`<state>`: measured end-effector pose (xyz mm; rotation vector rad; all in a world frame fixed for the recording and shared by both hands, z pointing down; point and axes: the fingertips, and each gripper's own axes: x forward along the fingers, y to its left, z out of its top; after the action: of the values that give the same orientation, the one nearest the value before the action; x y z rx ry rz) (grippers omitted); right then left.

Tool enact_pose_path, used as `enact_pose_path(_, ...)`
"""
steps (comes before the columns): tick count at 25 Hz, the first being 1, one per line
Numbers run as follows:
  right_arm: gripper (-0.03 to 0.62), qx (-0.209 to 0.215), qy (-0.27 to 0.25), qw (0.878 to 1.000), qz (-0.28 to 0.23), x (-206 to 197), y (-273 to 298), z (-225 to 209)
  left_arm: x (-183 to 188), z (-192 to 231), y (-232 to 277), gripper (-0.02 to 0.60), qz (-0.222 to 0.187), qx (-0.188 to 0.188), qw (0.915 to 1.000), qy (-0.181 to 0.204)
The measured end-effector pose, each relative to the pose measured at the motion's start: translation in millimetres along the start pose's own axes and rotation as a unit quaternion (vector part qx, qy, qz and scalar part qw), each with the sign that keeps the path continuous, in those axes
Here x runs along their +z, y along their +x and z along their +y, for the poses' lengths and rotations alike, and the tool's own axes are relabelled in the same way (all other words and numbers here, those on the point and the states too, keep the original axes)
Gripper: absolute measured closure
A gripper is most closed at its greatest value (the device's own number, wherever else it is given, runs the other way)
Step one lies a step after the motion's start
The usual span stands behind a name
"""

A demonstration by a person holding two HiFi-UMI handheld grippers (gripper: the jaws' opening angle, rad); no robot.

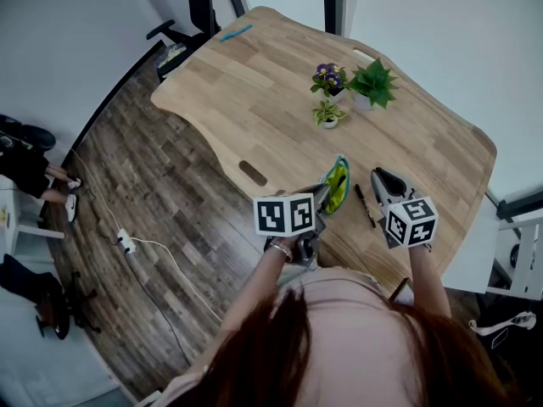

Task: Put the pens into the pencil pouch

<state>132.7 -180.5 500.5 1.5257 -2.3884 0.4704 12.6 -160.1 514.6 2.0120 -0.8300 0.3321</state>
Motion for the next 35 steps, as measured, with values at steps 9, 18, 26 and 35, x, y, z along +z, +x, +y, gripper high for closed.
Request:
enact_pose_path(9,0.568,0.009,-0.016,0.998,0.057,-27.0,12.6,-3.1,-0.2,2.1,0.9,0.569,0.002,0.000,1.0000,-0.001)
enact_pose_path(18,0.566,0.021,-0.025,0.993,0.109,-55.1,26.8,-3.1,0.3,1.9,1.7,0.569,0.003,-0.003,1.0000,-0.008)
enact_pose_path(26,0.566,0.031,-0.019,0.986,0.162,-79.8,39.2,-2.6,0.1,3.5,3.0,0.569,0.006,-0.006,0.9999,-0.012)
enact_pose_path(35,0.529,0.042,-0.017,0.972,0.230,-112.4,49.2,-3.2,-0.9,-1.0,4.8,0.569,0.009,-0.017,0.9996,-0.022)
